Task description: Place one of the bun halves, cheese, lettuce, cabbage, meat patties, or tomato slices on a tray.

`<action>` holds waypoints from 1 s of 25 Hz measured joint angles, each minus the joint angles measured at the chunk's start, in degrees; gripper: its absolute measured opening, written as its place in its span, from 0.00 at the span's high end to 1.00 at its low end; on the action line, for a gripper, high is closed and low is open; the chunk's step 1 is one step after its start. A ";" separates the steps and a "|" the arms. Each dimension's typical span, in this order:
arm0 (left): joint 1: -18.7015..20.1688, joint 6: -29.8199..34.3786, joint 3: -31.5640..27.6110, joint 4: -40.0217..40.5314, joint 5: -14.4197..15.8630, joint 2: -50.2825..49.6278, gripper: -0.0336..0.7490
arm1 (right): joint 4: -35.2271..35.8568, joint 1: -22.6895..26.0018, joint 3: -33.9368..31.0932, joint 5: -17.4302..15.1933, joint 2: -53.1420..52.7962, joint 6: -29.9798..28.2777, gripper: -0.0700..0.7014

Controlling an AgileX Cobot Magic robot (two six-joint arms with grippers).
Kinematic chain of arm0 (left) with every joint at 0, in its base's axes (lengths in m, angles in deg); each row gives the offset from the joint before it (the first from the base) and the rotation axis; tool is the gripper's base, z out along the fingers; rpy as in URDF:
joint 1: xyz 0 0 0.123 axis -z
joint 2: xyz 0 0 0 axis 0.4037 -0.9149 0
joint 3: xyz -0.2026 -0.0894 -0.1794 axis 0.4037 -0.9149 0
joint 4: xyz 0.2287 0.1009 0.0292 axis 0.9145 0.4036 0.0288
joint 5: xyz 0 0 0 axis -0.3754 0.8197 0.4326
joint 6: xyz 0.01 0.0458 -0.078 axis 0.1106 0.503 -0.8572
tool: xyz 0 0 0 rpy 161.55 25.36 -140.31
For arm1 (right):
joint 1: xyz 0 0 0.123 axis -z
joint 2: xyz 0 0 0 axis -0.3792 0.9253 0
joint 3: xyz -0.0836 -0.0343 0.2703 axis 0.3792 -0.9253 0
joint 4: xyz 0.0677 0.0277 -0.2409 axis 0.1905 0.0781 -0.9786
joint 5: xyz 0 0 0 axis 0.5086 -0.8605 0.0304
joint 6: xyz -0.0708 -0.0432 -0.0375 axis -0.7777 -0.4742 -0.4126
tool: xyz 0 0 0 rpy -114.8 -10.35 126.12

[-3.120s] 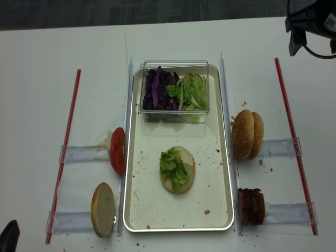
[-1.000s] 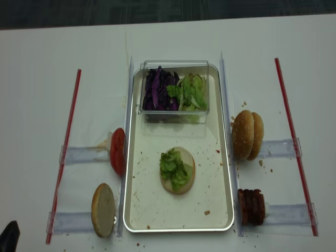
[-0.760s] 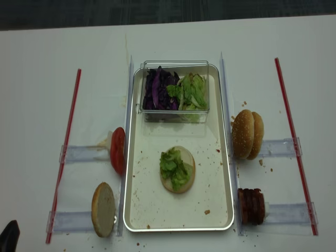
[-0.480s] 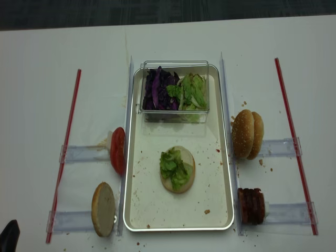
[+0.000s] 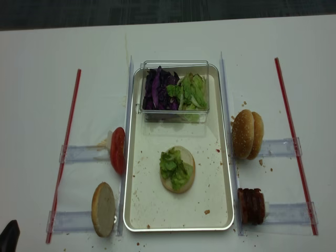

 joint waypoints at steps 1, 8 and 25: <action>0.00 0.00 0.00 0.00 0.00 0.00 0.19 | 0.00 0.00 0.00 0.00 0.00 0.00 0.18; 0.00 0.00 0.00 0.00 0.00 0.00 0.19 | 0.00 0.00 0.00 0.00 0.00 0.00 0.18; 0.00 0.00 0.00 0.00 0.00 0.00 0.19 | -0.09 0.00 0.00 0.00 0.00 0.20 0.18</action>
